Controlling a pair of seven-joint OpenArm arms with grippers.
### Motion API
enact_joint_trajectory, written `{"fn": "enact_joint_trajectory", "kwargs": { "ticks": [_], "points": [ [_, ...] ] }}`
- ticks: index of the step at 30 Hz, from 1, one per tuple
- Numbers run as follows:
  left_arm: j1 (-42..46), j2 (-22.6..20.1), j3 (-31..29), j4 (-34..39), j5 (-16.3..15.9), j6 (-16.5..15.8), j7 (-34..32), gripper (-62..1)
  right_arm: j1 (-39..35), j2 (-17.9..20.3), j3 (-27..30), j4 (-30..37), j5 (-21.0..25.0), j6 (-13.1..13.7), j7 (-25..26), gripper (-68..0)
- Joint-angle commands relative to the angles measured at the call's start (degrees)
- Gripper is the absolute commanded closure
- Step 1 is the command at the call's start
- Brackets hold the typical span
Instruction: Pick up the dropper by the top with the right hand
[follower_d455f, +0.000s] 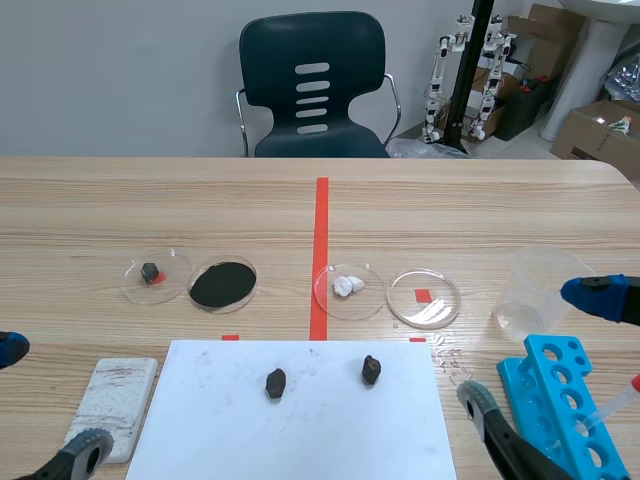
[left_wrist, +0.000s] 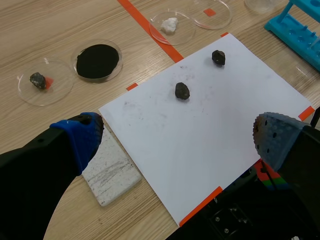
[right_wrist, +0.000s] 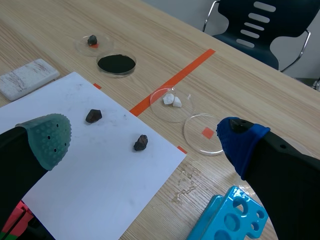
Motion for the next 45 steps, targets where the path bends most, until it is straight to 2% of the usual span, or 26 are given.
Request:
{"fn": "enact_joint_trajectory", "kwargs": {
  "ticks": [1, 21, 25, 32, 36, 41, 45],
  "points": [
    [-0.2, 0.4, -0.1, 0.4, -0.6, -0.1, -0.8, -62.3, -0.1, 0.3, 0.3, 0.6, 0.4, 0.0, 1.1, -61.0],
    [-0.2, 0.4, -0.1, 0.4, -0.6, -0.1, -0.8, -62.3, 0.1, 0.3, 0.3, 0.6, -0.3, 0.0, 1.1, -61.0],
    [-0.2, 0.4, -0.1, 0.4, -0.6, -0.1, -0.8, -62.3, -0.6, 0.3, 0.4, 0.6, -0.3, -0.3, 2.4, -61.0],
    [-0.2, 0.4, -0.1, 0.4, -0.6, -0.1, -0.8, -62.3, -8.0, 0.3, 1.3, 0.5, -0.3, -6.2, 11.8, -61.1],
    [-0.2, 0.4, -0.1, 0.4, -0.6, -0.1, -0.8, -62.3, -11.4, -0.6, 1.5, -2.4, -0.2, -9.7, 20.2, -61.1],
    [-0.2, 0.4, -0.1, 0.4, -0.6, -0.1, -0.8, -62.3, -10.9, -1.6, 1.5, -11.5, 0.0, -9.8, 30.2, -61.1],
    [-0.2, 0.4, -0.1, 0.4, -0.6, -0.1, -0.8, -62.3, -9.4, -1.6, 1.5, -19.8, 2.9, -9.8, 39.0, -61.1]
  ]
}}
